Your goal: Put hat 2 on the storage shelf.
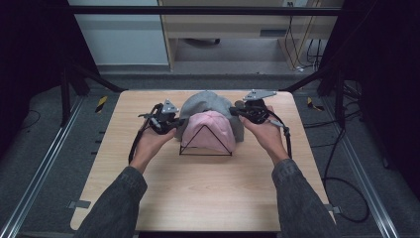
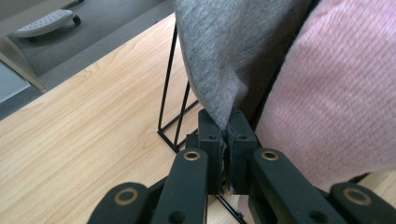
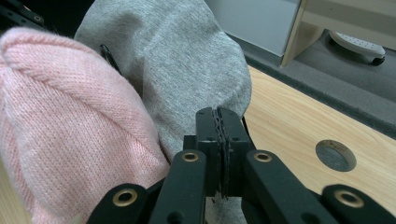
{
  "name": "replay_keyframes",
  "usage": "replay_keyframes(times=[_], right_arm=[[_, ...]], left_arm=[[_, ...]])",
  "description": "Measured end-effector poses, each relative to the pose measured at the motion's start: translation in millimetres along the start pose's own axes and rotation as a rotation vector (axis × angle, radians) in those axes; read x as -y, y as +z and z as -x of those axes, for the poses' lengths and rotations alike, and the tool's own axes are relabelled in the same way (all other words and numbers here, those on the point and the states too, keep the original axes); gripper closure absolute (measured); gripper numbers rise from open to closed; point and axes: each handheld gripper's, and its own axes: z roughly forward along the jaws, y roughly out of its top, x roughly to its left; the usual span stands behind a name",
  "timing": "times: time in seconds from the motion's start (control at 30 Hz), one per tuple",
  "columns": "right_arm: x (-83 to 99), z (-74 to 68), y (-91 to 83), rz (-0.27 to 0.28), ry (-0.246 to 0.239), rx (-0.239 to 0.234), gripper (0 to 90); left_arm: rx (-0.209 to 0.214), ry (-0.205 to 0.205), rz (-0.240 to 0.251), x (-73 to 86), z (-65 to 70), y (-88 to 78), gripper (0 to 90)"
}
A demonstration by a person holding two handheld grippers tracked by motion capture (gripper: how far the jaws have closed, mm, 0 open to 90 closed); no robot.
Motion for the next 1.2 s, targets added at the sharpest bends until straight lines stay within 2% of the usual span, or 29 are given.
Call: replay_keyframes(times=[0.33,0.73,0.97,1.1,1.2], right_arm=[[4.5,-2.8,3.7,-0.001,0.009,-0.004,88.7],[7.3,-6.7,2.0,0.008,0.009,-0.01,88.5],[8.1,-9.2,0.3,0.011,0.009,-0.012,87.8],[9.2,-9.1,-0.7,0.007,0.012,-0.009,86.8],[10.1,-8.6,-2.5,0.01,0.018,-0.007,83.3]], left_arm=[[0.001,-0.007,-0.005,6.4,-0.4,0.5,86.3],[-0.004,-0.015,-0.044,15.0,-0.9,2.3,86.2],[0.0,-0.043,-0.043,20.1,-0.5,3.4,85.7],[0.001,-0.044,-0.049,21.7,0.8,4.4,81.4],[-0.005,-0.057,-0.054,22.9,0.8,5.8,72.8]])
